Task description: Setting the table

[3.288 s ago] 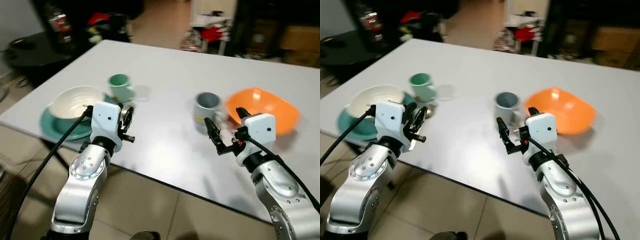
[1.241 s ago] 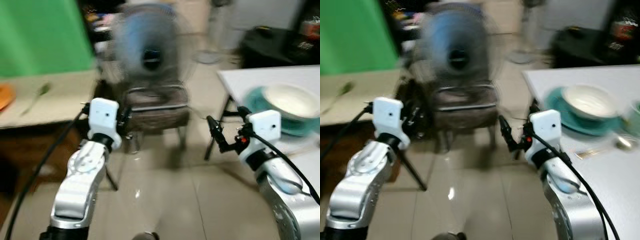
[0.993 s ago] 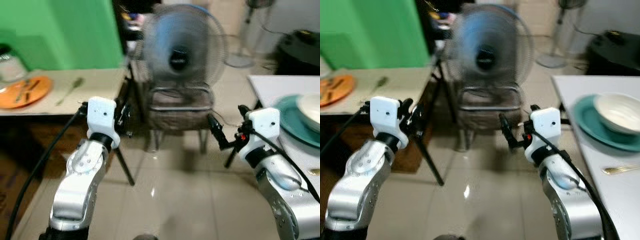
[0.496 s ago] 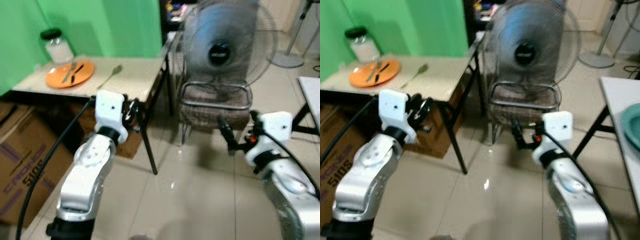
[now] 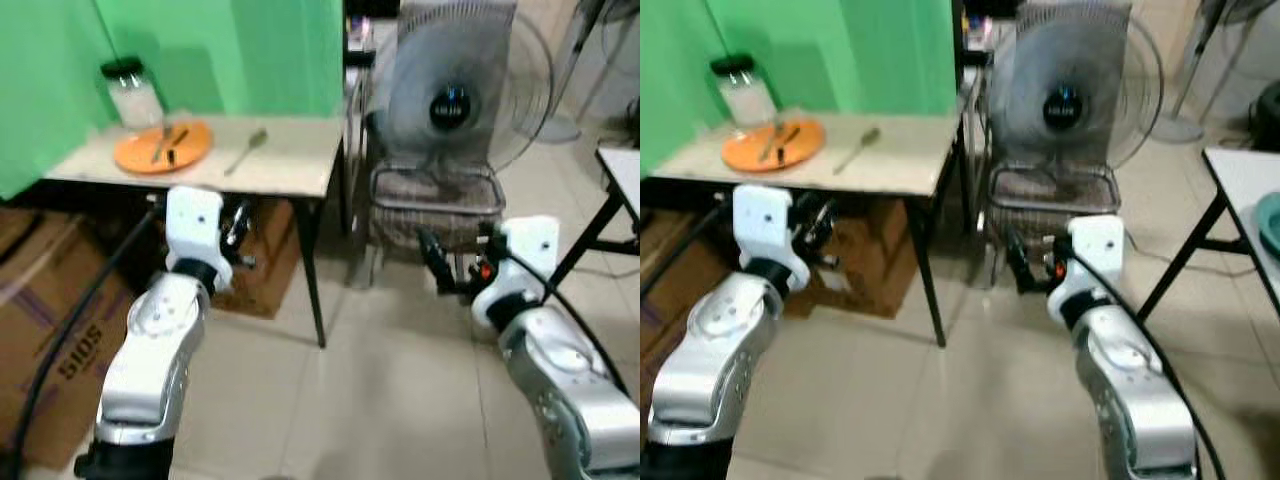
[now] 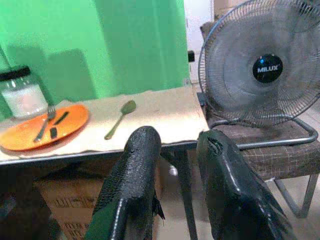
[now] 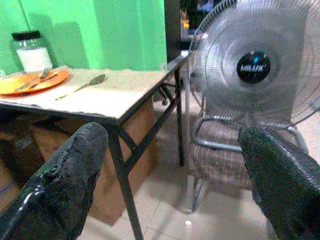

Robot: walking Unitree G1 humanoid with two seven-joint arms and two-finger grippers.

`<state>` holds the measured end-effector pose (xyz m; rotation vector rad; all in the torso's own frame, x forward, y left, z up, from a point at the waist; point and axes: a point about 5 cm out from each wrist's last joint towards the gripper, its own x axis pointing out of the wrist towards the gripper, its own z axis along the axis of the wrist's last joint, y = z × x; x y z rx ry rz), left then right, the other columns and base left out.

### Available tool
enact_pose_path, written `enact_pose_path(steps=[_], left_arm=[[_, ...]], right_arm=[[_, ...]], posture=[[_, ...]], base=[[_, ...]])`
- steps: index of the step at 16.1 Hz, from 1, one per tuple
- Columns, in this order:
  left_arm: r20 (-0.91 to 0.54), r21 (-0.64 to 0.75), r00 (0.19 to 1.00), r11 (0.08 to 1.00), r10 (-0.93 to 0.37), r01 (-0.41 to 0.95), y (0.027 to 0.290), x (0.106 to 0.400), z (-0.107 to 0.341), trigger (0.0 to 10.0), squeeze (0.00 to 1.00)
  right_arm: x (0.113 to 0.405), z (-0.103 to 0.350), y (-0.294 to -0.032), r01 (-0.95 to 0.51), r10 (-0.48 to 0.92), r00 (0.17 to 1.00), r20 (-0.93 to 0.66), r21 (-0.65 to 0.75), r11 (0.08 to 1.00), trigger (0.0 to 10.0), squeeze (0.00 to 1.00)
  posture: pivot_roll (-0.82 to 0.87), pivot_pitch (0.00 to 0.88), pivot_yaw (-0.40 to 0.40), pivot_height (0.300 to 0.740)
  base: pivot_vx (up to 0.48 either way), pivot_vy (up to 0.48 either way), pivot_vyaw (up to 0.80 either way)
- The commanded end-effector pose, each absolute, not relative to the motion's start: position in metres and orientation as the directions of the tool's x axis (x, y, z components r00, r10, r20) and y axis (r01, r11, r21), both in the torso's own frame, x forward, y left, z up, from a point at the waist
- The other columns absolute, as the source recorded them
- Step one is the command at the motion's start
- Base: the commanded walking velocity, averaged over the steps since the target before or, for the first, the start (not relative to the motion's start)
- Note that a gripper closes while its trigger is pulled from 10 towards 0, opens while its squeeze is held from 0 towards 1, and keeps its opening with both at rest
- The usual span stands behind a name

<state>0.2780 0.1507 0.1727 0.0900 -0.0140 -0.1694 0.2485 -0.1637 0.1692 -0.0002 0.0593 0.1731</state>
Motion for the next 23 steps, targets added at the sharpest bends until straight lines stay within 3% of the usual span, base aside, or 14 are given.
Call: enact_pose_path(steps=[1,8,13,20,23], left_arm=[[0.010,0.088,0.983,0.979,-0.184,0.182,0.146,0.279,0.174,10.0,0.00],[0.025,0.115,0.984,0.978,-0.179,0.175,0.146,0.276,0.176,10.0,0.00],[0.036,0.119,0.982,0.977,-0.185,0.179,0.152,0.276,0.178,10.0,0.00],[0.026,0.134,0.987,0.979,-0.157,0.153,0.163,0.268,0.177,10.0,0.00],[0.018,0.133,0.988,0.980,-0.153,0.149,0.168,0.272,0.173,10.0,0.00]], right_arm=[[0.247,0.169,-0.168,-0.153,0.153,0.986,-0.070,-0.001,0.988,10.0,0.00],[0.246,0.166,-0.167,-0.139,0.144,0.986,-0.080,0.069,0.988,10.0,0.00],[0.245,0.166,-0.160,-0.189,0.191,0.978,-0.083,0.032,0.982,10.0,0.00],[0.250,0.165,-0.164,-0.205,0.205,0.975,-0.086,0.008,0.979,10.0,0.00],[0.247,0.163,-0.161,-0.205,0.206,0.975,-0.085,0.021,0.979,10.0,0.00]], posture=[[0.01,0.000,0.094,0.740],[0.04,0.000,0.081,0.740],[0.03,0.000,0.088,0.740],[0.07,0.000,0.076,0.740],[0.05,0.000,0.084,0.740]], base=[[0.000,0.371,0.00],[0.000,0.050,0.00],[0.295,0.000,0.46],[0.318,0.000,0.00],[0.321,0.000,0.74]])
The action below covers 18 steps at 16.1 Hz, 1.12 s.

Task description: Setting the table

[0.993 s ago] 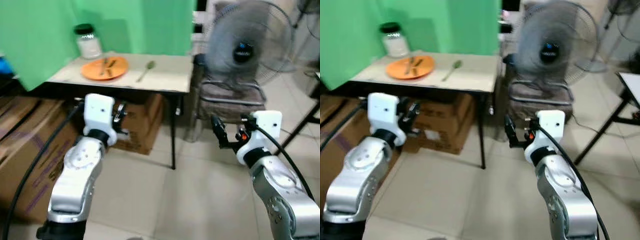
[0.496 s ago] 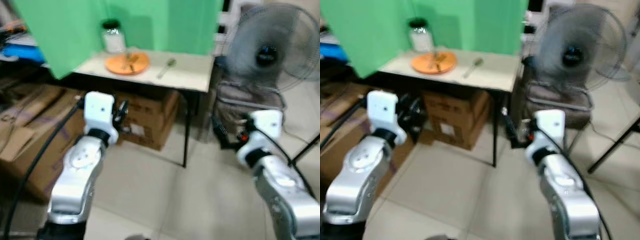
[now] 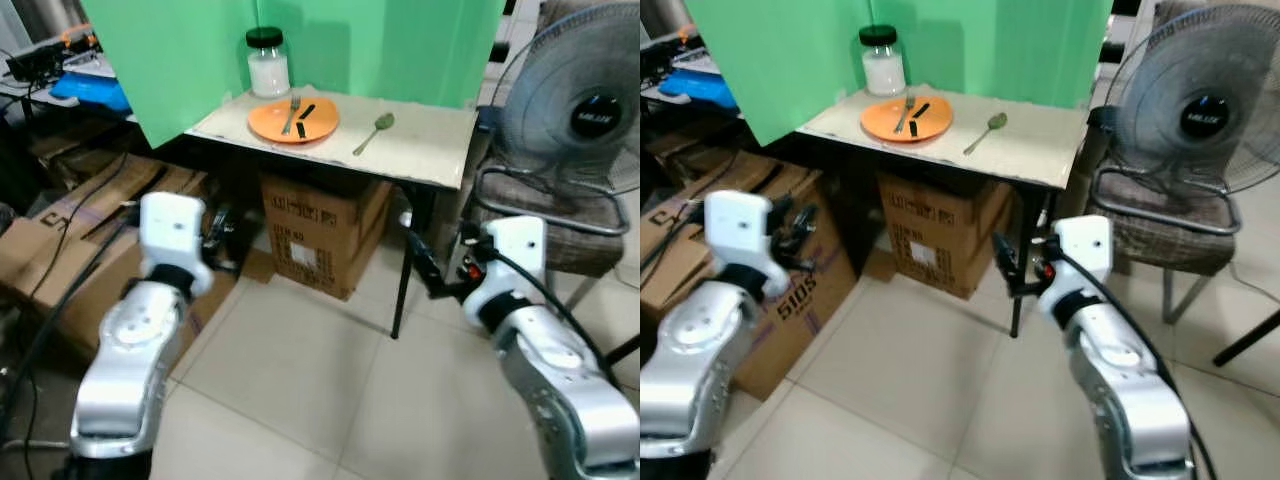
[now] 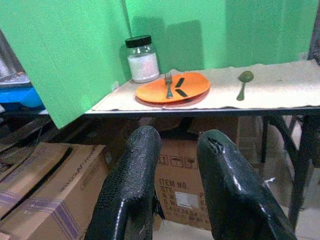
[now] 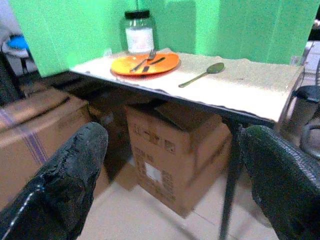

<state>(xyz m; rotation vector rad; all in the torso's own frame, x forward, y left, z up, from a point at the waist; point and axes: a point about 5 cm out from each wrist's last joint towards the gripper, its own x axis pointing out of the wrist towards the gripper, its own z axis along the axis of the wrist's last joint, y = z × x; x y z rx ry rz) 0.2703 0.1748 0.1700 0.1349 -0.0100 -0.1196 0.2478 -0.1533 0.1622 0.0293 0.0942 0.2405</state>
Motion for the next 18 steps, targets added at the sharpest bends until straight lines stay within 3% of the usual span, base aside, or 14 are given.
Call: enact_pose_path(steps=[1,18], left_arm=[[0.018,0.132,0.988,0.980,-0.152,0.148,0.1679,0.2722,0.1730,10.0,0.00],[0.017,0.111,0.987,0.981,-0.160,0.157,0.1645,0.2702,0.1705,10.0,0.00]], right_arm=[[0.2462,0.1633,-0.1618,-0.194,0.196,0.977,-0.081,0.027,0.981,10.0,0.00],[0.2456,0.1671,-0.1616,-0.209,0.210,0.975,-0.068,0.025,0.978,10.0,0.00]], posture=[[0.04,0.000,0.087,0.740],[0.04,0.000,0.072,0.740]], base=[[0.326,0.000,0.00],[0.333,0.000,0.09]])
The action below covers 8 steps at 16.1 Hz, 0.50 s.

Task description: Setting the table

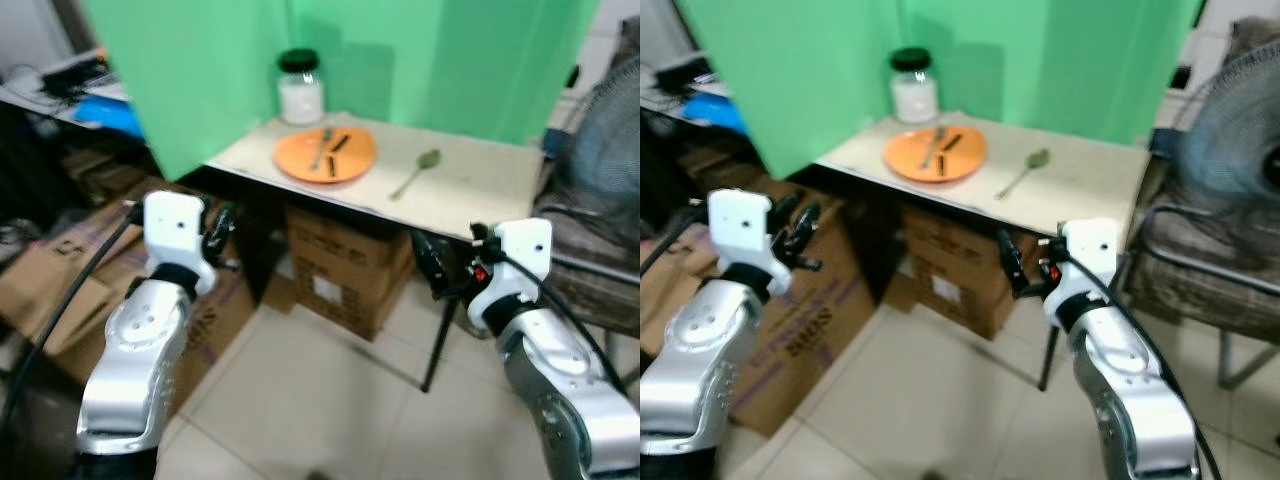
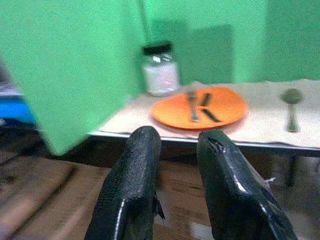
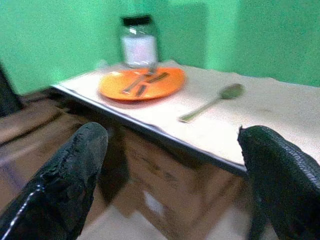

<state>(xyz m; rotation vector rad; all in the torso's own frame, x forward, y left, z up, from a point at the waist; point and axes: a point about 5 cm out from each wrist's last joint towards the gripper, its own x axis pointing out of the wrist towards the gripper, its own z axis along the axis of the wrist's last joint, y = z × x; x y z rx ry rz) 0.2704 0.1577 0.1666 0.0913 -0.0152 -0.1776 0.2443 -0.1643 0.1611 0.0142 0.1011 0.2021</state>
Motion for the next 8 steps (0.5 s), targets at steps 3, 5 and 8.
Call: enact_pose_path(steps=[3,5,8], left_arm=[[0.022,0.113,0.987,0.981,-0.158,0.155,0.1652,0.2705,0.1721,10.0,0.00],[0.026,0.116,0.988,0.982,-0.155,0.151,0.1656,0.2701,0.1738,10.0,0.00],[0.028,0.124,0.988,0.981,-0.155,0.150,0.1673,0.2723,0.1750,10.0,0.00]], right_arm=[[0.2496,0.1688,-0.1614,-0.222,0.221,0.973,-0.065,-0.007,0.975,10.0,0.00],[0.2530,0.1700,-0.1615,-0.215,0.214,0.975,-0.057,-0.001,0.977,10.0,0.00],[0.2544,0.1724,-0.1604,-0.200,0.201,0.979,-0.038,0.046,0.979,10.0,0.00]], posture=[[0.06,0.000,0.066,0.740],[0.07,0.000,0.062,0.740],[0.05,0.000,0.071,0.740]], base=[[0.341,0.000,0.27],[0.341,0.000,0.80],[0.345,0.000,0.00]])
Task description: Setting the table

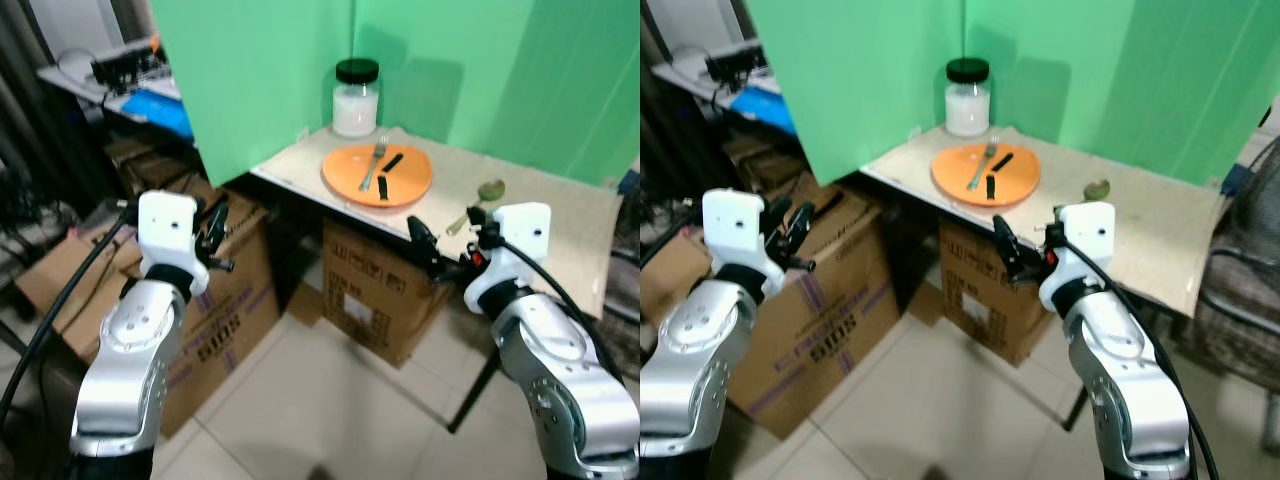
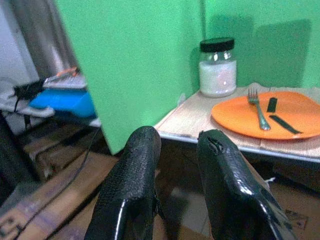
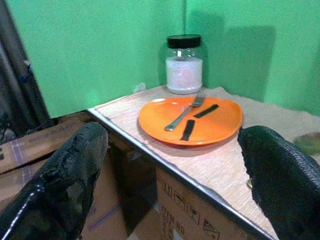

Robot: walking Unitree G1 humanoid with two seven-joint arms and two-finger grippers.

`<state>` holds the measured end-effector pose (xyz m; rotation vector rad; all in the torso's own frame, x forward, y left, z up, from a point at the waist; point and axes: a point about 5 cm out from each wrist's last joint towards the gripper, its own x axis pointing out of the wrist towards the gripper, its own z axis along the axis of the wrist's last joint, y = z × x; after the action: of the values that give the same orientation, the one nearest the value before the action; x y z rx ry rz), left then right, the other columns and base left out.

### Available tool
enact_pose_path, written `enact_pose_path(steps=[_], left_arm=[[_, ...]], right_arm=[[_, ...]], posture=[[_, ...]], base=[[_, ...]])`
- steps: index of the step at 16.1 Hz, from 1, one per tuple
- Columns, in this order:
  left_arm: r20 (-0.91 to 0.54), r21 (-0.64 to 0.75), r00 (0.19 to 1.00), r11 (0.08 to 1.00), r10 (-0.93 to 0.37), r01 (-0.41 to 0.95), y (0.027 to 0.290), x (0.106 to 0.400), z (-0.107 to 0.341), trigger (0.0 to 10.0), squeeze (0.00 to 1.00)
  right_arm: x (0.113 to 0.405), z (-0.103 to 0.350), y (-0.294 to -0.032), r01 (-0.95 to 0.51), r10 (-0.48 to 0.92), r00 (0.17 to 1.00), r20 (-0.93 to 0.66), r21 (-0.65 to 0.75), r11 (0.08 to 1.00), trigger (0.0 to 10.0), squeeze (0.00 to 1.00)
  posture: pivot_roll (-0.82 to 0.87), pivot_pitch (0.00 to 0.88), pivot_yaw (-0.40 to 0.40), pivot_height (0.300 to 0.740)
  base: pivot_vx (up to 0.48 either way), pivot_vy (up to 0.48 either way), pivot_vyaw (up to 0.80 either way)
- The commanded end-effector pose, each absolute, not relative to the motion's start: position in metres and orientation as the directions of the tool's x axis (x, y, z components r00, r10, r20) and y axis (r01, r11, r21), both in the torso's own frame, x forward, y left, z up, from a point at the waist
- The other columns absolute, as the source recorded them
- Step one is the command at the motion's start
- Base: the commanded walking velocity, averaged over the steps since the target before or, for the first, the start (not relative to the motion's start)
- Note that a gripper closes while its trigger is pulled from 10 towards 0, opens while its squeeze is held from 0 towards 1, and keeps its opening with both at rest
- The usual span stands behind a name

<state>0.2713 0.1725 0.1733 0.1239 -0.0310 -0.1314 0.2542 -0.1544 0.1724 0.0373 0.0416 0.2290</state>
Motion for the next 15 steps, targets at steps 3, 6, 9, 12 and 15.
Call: enact_pose_path(steps=[3,6,9,12,15], left_arm=[[0.029,0.119,0.985,0.979,-0.168,0.163,0.164,0.278,0.174,10.0,0.00],[0.041,0.121,0.978,0.973,-0.202,0.196,0.156,0.278,0.178,10.0,0.00],[0.050,0.143,0.971,0.964,-0.234,0.225,0.152,0.278,0.182,10.0,0.00],[0.050,0.149,0.969,0.961,-0.241,0.231,0.153,0.279,0.182,10.0,0.00],[0.039,0.166,0.964,0.953,-0.262,0.253,0.152,0.282,0.181,10.0,0.00]], right_arm=[[0.249,0.171,-0.165,-0.180,0.181,0.982,-0.044,0.025,0.983,10.0,0.00],[0.251,0.174,-0.168,-0.175,0.176,0.984,-0.026,0.030,0.984,10.0,0.00],[0.256,0.177,-0.167,-0.170,0.170,0.985,-0.002,0.052,0.984,10.0,0.00],[0.255,0.178,-0.162,-0.182,0.182,0.983,0.006,0.074,0.980,10.0,0.00],[0.250,0.174,-0.161,-0.177,0.177,0.984,0.004,0.078,0.981,10.0,0.00]], posture=[[0.03,0.000,0.079,0.740],[0.04,0.000,0.077,0.740],[0.05,0.000,0.078,0.740],[0.05,0.000,0.093,0.740],[0.05,0.000,0.104,0.740]], base=[[0.345,0.000,0.00],[0.347,0.000,0.00],[0.350,0.000,0.00],[0.349,0.000,-0.77],[0.347,0.000,0.00]])
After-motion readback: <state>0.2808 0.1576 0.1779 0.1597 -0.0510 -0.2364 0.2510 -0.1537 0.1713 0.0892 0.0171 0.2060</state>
